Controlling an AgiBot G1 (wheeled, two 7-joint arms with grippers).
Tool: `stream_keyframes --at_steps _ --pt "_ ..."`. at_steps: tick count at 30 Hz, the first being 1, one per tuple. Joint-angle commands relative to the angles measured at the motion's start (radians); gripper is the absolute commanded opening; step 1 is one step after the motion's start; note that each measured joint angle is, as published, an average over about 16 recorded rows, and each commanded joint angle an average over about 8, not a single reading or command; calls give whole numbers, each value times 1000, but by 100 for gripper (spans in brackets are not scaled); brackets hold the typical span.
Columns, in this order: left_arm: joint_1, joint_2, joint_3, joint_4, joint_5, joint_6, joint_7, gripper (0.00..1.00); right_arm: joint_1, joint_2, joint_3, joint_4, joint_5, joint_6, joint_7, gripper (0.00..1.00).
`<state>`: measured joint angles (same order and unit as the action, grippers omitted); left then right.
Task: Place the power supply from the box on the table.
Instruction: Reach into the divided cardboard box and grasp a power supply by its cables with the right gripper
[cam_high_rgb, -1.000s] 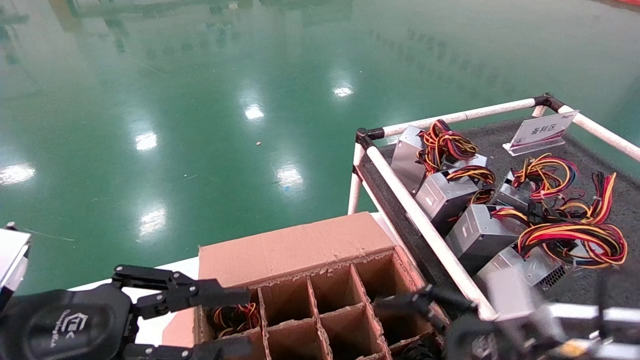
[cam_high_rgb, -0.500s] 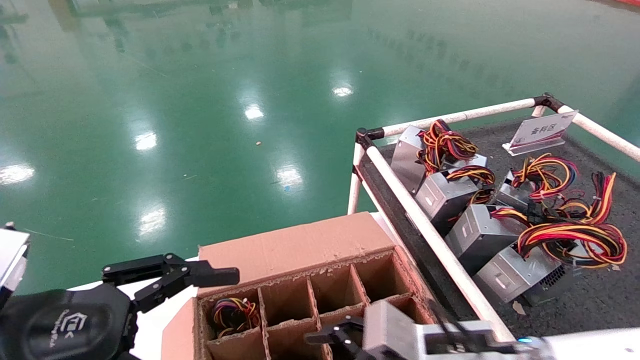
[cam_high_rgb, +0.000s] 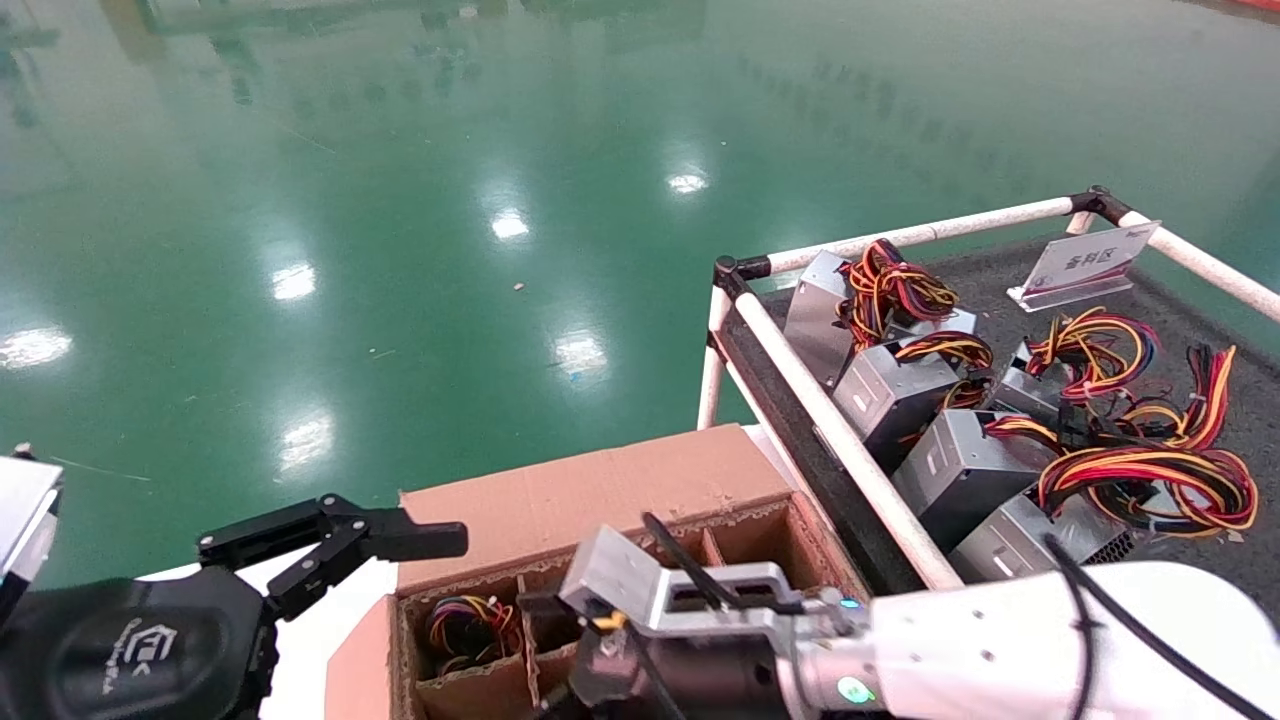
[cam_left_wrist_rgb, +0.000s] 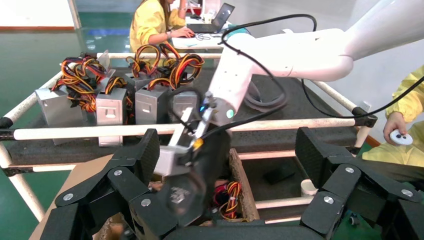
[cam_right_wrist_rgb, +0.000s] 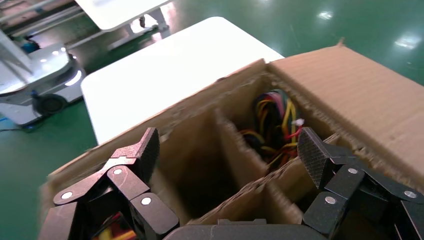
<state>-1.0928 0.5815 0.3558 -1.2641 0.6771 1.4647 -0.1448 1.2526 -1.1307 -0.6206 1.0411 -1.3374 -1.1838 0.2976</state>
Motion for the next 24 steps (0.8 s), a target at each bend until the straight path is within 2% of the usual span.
stream_keyframes --at_steps 1,4,8,12,16,24 --pt "0 0 0 0 0 0 0 100 17 -30 -8 -34 -18 18 0 94" --pt "0 0 0 0 0 0 0 100 34 -57 -13 -83 -24 21 -15 81" --pt "0 0 0 0 0 0 0 100 52 -84 -18 -140 -26 15 -40 54" --pt "0 0 0 0 0 0 0 100 65 -104 -21 -185 -26 6 -63 37" --pt "0 0 0 0 0 0 0 100 76 -124 -25 -224 -27 3 -82 34" --pt "0 0 0 0 0 0 0 100 105 -174 -36 -302 -41 14 -113 38"
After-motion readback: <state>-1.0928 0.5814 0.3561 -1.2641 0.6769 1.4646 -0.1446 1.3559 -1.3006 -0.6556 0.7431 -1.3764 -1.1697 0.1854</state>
